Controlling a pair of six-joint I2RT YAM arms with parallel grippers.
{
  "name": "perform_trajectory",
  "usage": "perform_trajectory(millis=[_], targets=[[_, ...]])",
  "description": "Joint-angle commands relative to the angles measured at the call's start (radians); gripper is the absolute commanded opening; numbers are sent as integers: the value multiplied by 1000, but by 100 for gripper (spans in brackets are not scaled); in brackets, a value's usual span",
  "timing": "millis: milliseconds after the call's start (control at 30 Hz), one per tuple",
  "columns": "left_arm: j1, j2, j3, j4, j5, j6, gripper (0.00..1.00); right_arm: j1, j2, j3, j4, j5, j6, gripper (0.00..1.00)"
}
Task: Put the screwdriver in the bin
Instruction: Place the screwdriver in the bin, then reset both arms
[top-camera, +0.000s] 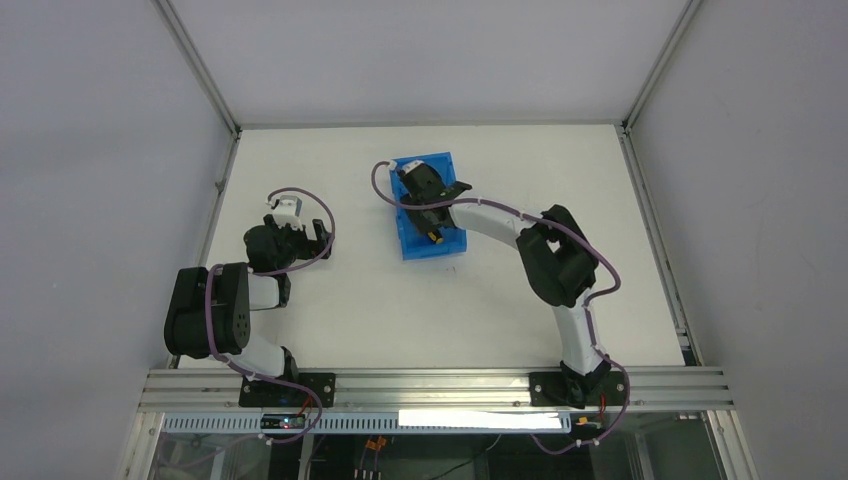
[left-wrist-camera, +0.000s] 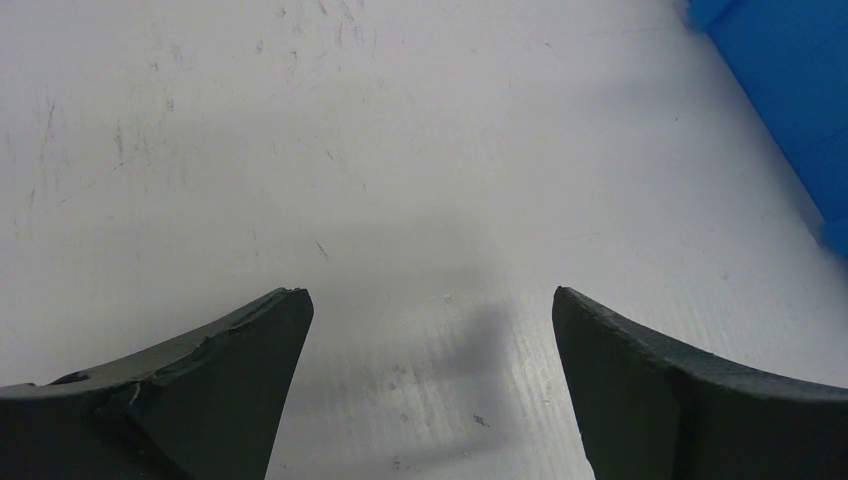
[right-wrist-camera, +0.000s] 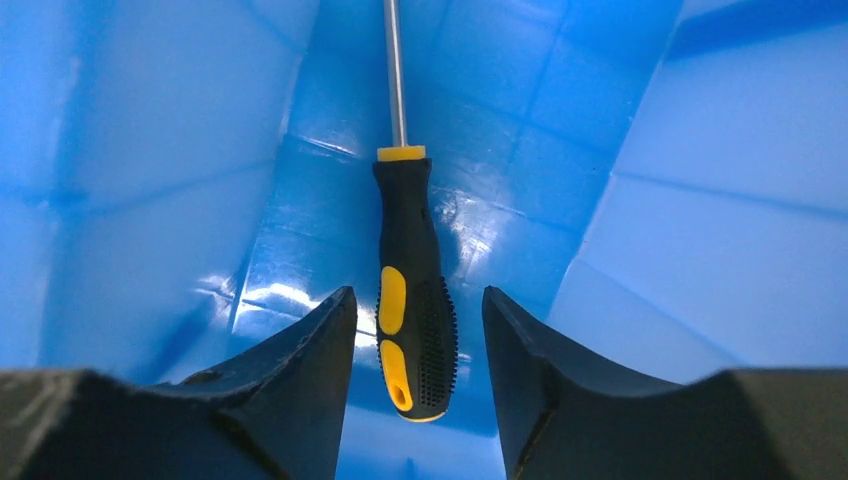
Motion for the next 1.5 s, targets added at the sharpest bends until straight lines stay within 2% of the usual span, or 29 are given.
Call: perform_trajectory(millis=[0, 200, 400, 600, 767, 1100, 1233, 1467], targets=[[13, -8, 5, 27, 19, 13, 99, -3, -121, 16, 45, 27, -6, 54], [14, -8, 4, 28, 20, 13, 99, -2, -170, 49, 8, 33, -7, 65], [13, -8, 4, 28, 19, 13, 99, -2, -246, 86, -24, 47, -6, 81], [14, -8, 4, 28, 20, 13, 99, -2, -259, 215, -130, 70, -16, 99], [13, -8, 4, 28, 19, 13, 99, -2, -246, 334, -198, 97, -14, 99], [13, -8, 4, 28, 20, 13, 99, -3, -266, 458, -260, 141, -26, 99], [14, -8, 4, 28, 19, 13, 99, -26, -295, 430, -265, 174, -42, 99], [13, -8, 4, 28, 20, 13, 99, -141, -387, 316, -255, 104, -8, 99]])
